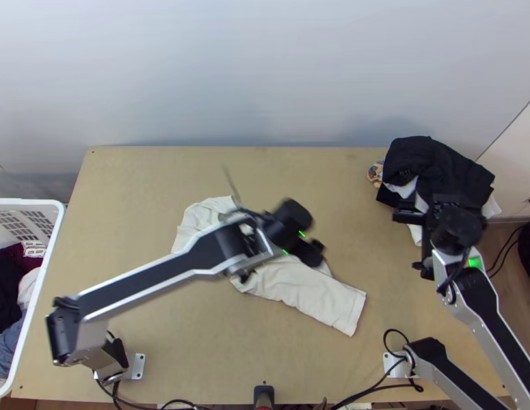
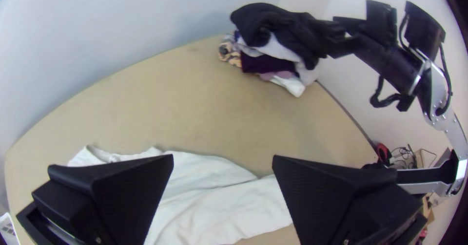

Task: Fold the t-shirt

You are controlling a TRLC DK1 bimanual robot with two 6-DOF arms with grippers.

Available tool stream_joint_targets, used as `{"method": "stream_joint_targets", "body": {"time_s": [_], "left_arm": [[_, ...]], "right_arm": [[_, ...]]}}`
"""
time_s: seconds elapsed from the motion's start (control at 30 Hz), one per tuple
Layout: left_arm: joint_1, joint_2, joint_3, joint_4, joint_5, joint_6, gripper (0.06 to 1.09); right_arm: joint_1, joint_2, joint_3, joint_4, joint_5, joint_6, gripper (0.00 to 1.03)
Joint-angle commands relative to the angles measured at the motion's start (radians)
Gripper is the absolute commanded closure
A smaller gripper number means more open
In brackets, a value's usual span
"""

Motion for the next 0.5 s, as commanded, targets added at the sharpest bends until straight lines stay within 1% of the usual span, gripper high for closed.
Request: {"method": "stream_joint_targets", "body": {"time_s": [0.0, 0.03, 0.17, 0.3, 0.4, 0.47], "left_arm": [[0.192, -0.109, -0.132, -0.04, -0.001, 0.008, 0.1], [0.219, -0.12, -0.166, -0.04, -0.001, 0.005, 0.1], [0.339, -0.126, -0.272, -0.017, -0.003, 0.014, 0.1], [0.46, -0.063, -0.295, 0.005, -0.003, 0.049, 0.11], [0.528, -0.007, -0.287, 0.015, -0.003, 0.08, 0.11], [0.577, 0.026, -0.289, 0.066, -0.003, 0.106, 0.11]], "right_arm": [[0.079, 0.116, 0.1, -0.098, -0.122, 0.107, 0.05], [0.096, 0.133, 0.12, -0.126, -0.145, 0.124, 0.05], [0.173, 0.211, 0.209, -0.215, -0.188, 0.172, 0.05], [0.244, 0.303, 0.304, -0.332, -0.263, 0.251, 0.05], [0.268, 0.355, 0.347, -0.345, -0.309, 0.304, 0.05], [0.277, 0.396, 0.385, -0.362, -0.32, 0.339, 0.05]]}}
